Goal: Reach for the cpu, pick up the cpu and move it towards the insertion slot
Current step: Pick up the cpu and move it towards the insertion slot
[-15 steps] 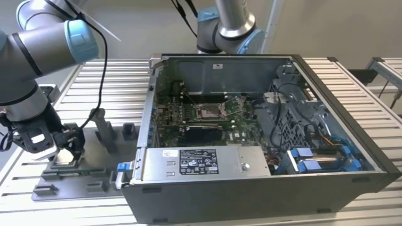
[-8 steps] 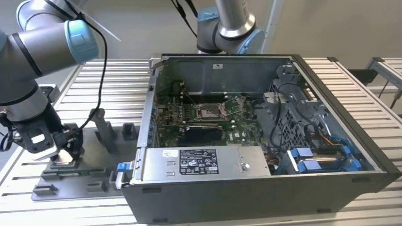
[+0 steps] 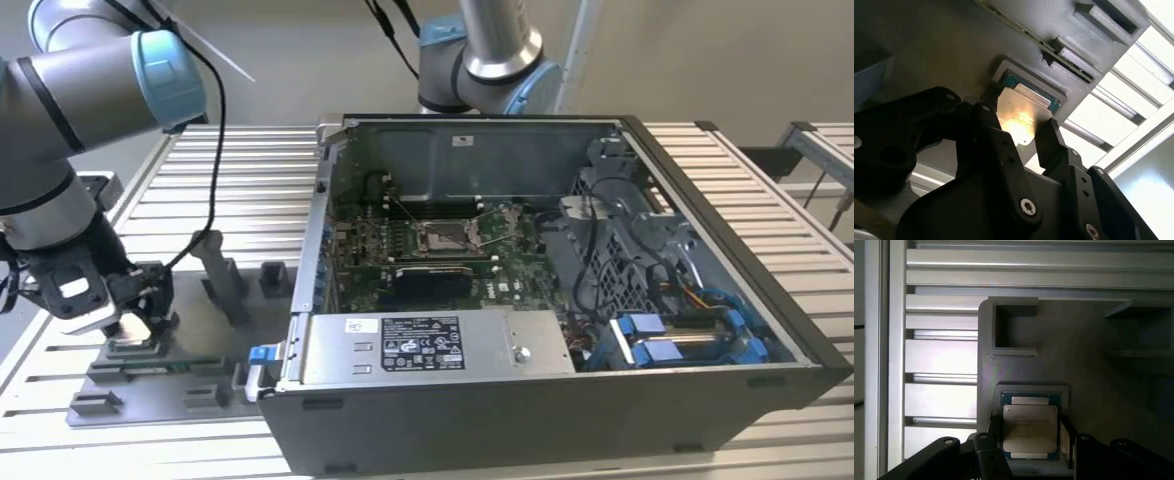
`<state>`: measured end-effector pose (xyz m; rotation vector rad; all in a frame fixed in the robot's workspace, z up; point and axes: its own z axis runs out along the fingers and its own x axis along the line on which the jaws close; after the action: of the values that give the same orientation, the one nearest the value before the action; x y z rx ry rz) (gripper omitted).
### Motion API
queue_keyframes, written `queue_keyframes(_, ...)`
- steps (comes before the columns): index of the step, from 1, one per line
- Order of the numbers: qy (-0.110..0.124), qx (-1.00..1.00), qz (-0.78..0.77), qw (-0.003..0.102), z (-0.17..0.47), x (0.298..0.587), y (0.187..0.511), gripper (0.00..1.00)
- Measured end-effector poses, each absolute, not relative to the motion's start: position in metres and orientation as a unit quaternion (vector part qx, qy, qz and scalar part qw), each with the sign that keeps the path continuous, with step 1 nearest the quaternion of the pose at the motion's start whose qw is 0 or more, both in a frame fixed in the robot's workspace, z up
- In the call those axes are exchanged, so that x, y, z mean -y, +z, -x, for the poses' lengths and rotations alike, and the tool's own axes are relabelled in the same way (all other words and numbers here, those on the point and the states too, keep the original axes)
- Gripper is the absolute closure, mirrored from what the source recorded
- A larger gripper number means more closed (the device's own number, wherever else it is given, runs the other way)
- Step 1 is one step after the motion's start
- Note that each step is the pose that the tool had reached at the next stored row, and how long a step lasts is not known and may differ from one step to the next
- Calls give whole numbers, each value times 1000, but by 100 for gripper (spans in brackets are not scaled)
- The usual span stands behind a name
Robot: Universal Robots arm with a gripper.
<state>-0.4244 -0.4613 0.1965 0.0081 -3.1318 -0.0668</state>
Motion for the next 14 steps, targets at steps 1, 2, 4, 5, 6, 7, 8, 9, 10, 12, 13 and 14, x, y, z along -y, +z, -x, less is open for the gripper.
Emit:
queue_keyframes(1,-21,1000,-2,5,424,461,201,100)
queue_keyframes(2,-21,1000,-2,5,424,461,205,100)
queue_keyframes(4,-21,1000,-2,5,424,461,215,100)
queue_keyframes(5,-21,1000,-2,5,424,461,219,100)
queue_keyframes(6,-21,1000,-2,5,424,461,224,100)
queue_keyframes(7,-21,1000,-2,5,424,461,228,100)
queue_keyframes(8,-21,1000,-2,5,424,461,233,100)
queue_keyframes(9,-21,1000,-2,5,424,461,237,100)
queue_keyframes(10,-21,1000,-2,5,424,461,242,100)
queue_keyframes(12,-21,1000,-2,5,424,461,251,100)
queue_keyframes(13,-21,1000,-2,5,424,461,255,100)
queue_keyframes(14,-21,1000,-2,5,424,461,260,100)
